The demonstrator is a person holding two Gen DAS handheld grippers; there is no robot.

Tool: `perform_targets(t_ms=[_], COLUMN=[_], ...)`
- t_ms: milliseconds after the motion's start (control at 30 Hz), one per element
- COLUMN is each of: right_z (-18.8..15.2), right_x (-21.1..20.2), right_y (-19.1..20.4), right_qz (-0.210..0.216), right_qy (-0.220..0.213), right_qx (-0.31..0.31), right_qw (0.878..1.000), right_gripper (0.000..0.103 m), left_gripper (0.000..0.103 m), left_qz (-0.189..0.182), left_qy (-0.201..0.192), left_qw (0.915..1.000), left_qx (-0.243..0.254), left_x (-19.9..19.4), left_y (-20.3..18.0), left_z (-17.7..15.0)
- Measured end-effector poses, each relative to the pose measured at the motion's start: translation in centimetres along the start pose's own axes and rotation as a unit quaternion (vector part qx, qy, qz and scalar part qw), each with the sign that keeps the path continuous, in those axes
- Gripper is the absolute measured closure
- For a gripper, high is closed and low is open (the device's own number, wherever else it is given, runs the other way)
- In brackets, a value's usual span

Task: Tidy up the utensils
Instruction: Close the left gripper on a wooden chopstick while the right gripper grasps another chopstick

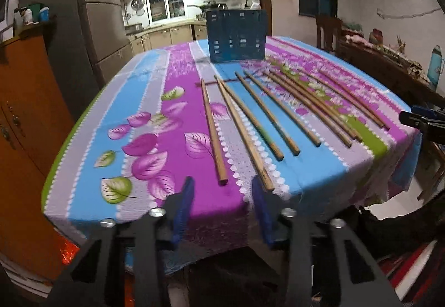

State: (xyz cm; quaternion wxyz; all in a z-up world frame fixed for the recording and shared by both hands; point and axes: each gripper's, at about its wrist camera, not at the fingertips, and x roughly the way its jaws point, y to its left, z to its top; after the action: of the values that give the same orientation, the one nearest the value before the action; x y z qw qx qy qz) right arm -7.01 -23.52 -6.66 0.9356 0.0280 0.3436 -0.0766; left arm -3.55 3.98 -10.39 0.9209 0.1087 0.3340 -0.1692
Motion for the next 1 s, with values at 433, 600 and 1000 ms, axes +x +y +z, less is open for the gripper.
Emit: perform_targets(t_ms=[433, 600, 1000], right_z=[-0.5, -0.9, -1.2], right_x=[2.4, 2.9, 2.9], right_y=[1.0, 1.1, 0.0], right_qz=[0.017, 0.015, 0.028], right_qy=[0.011, 0.016, 0.003], right_qx=[-0.04, -0.037, 0.009], right_qw=[0.999, 0.999, 1.0], right_gripper=[0.082, 0.09, 0.098], left_gripper=[0.082, 0.082, 0.092], left_qz=[-0.003, 0.007, -0.007], left_qy=[-0.024, -0.043, -0.069], left_qw=[0.9997, 0.9987, 0.997], left_qx=[0.004, 0.027, 0.035], left_x=[1.6, 1.4, 1.3], left_y=[0.1, -0.4, -0.6], left_z=[-0.2, -0.7, -1.2])
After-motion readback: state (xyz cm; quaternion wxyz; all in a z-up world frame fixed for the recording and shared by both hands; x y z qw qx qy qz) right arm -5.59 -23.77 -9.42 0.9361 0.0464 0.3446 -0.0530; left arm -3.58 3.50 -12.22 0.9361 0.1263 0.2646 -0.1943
